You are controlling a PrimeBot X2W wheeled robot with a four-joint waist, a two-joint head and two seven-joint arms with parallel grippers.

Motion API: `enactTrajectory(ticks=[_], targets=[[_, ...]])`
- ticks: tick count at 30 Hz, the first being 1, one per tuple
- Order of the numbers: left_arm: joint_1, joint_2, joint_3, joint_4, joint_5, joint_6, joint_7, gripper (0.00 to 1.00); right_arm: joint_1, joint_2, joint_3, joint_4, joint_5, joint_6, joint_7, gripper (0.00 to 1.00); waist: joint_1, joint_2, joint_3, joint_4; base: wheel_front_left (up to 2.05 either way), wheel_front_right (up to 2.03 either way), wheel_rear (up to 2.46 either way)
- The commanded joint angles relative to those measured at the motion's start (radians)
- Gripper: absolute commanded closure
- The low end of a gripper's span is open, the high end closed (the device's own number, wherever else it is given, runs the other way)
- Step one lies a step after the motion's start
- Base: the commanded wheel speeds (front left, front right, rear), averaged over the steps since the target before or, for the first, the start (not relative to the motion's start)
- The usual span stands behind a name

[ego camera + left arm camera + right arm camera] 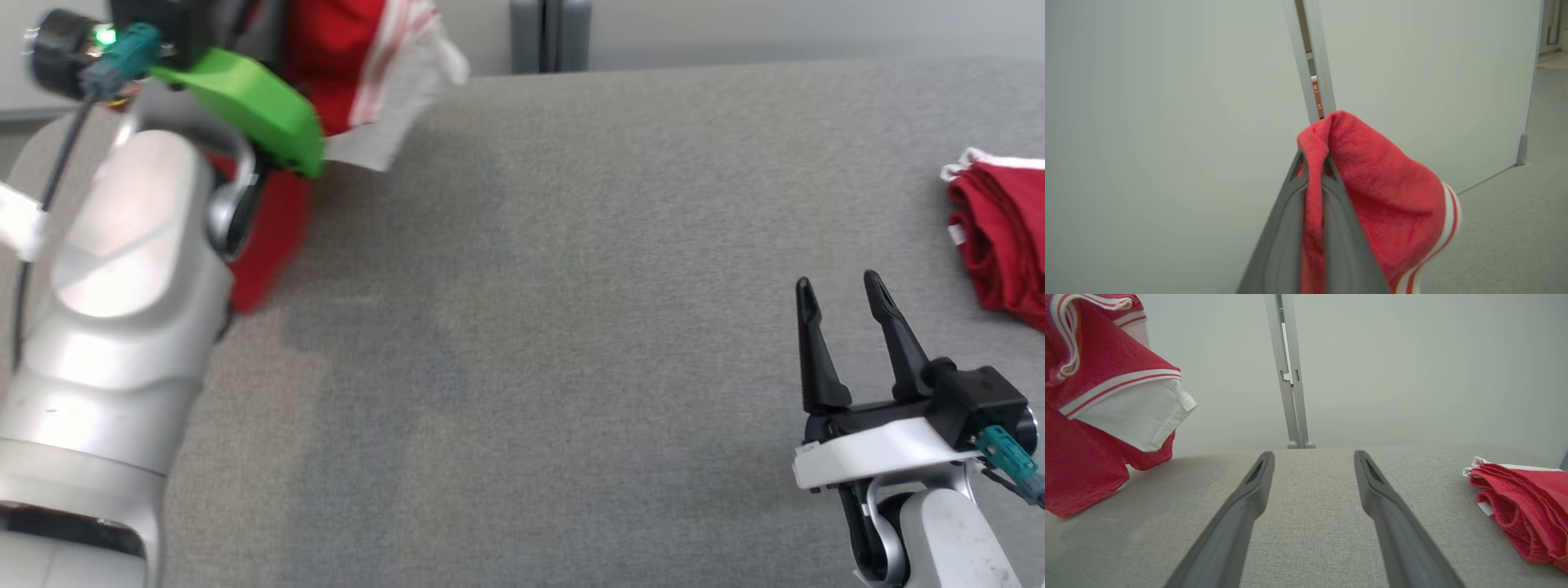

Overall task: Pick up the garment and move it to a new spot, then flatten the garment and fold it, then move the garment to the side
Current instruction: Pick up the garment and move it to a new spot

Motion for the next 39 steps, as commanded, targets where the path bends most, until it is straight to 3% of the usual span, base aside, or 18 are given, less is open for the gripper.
enactTrajectory(ticks=[1,8,13,18,24,31,33,34,36,37,39], targets=[[0.019,-0.014,-0.023,-0.044,-0.038,-0.001,0.012,1.0,0.019,-0.001,-0.011,0.004,0.008,-0.001,-0.007,0.0,0.0,0.0,-0.099,-0.08,0.0,0.0,0.0],[0.084,-0.142,-0.064,-0.22,-0.194,0.002,0.048,1.0,0.05,-0.001,-0.056,0.012,0.014,-0.001,-0.016,0.0,0.0,0.0,-0.116,-0.136,0.0,0.0,0.0],[0.177,-0.189,-0.085,-0.226,-0.26,0.064,0.032,1.0,0.043,-0.001,-0.049,0.023,0.022,-0.001,-0.021,0.0,0.0,0.0,-0.093,-0.159,0.0,0.0,0.0],[0.277,-0.197,-0.064,-0.087,-0.287,0.141,-0.04,1.0,0.016,-0.002,-0.017,0.037,0.039,-0.001,-0.023,0.0,0.0,0.0,-0.045,-0.181,0.0,0.0,0.0],[0.369,-0.171,0.022,0.08,-0.281,0.195,-0.072,1.0,-0.001,-0.001,-0.017,0.051,0.037,-0.001,-0.027,0.0,0.0,0.0,0.0,-0.172,0.0,0.0,0.0],[0.453,-0.142,0.193,0.094,-0.218,0.253,-0.072,1.0,-0.018,-0.001,-0.001,0.066,0.034,-0.001,-0.028,0.0,0.0,0.0,0.018,-0.144,0.0,0.0,0.0],[0.473,-0.145,0.226,0.101,-0.203,0.255,-0.072,0.94,-0.018,-0.002,0.004,0.071,0.032,-0.001,-0.029,0.0,0.0,0.0,0.016,-0.137,0.0,0.0,0.0],[0.483,-0.148,0.24,0.107,-0.194,0.251,-0.072,0.8,-0.021,-0.002,0.007,0.072,0.031,-0.001,-0.029,0.0,0.0,0.0,0.015,-0.134,0.0,0.0,0.0],[0.497,-0.153,0.263,0.116,-0.175,0.246,-0.072,0.44,-0.023,-0.002,0.011,0.075,0.029,-0.001,-0.029,0.0,0.0,0.0,0.012,-0.129,0.0,0.0,0.0],[0.502,-0.155,0.275,0.115,-0.164,0.243,-0.072,0.0,-0.022,-0.002,0.013,0.075,0.028,-0.001,-0.029,0.0,0.0,0.0,0.009,-0.127,0.0,0.0,0.0],[0.512,-0.158,0.298,0.108,-0.144,0.239,-0.072,0.0,-0.019,-0.002,0.015,0.076,0.025,-0.001,-0.029,0.0,0.0,0.0,0.006,-0.125,0.0,0.0,0.0]])
